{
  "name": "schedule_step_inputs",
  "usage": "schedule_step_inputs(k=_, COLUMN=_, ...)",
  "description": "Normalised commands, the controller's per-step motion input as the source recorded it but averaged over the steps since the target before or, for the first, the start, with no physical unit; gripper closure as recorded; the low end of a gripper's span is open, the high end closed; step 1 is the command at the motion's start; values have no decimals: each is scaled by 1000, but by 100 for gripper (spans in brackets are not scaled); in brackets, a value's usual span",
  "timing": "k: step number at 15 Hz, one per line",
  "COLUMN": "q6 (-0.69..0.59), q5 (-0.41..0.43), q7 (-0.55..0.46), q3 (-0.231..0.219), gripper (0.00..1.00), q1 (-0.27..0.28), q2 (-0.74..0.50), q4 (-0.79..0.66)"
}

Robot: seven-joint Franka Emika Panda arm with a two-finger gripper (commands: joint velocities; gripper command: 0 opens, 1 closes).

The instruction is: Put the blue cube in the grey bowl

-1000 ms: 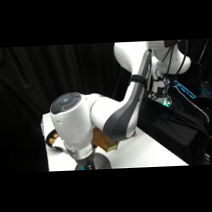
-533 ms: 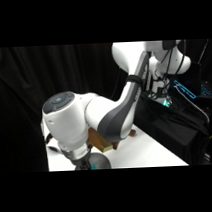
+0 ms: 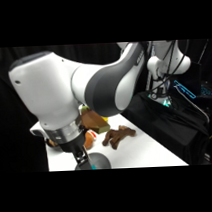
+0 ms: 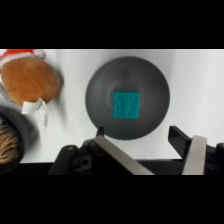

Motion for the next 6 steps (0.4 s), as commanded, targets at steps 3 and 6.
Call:
schedule_step_inputs(k=3, q6=-477, q5=57, q7=-135, q3=37, gripper=0, q1=-41, q2=-255, q4=130)
schedule_step_inputs(k=6, q6=-392, q5=36, q7=-97, q3=26, gripper=0, q1=-33, q2=-163, q4=162)
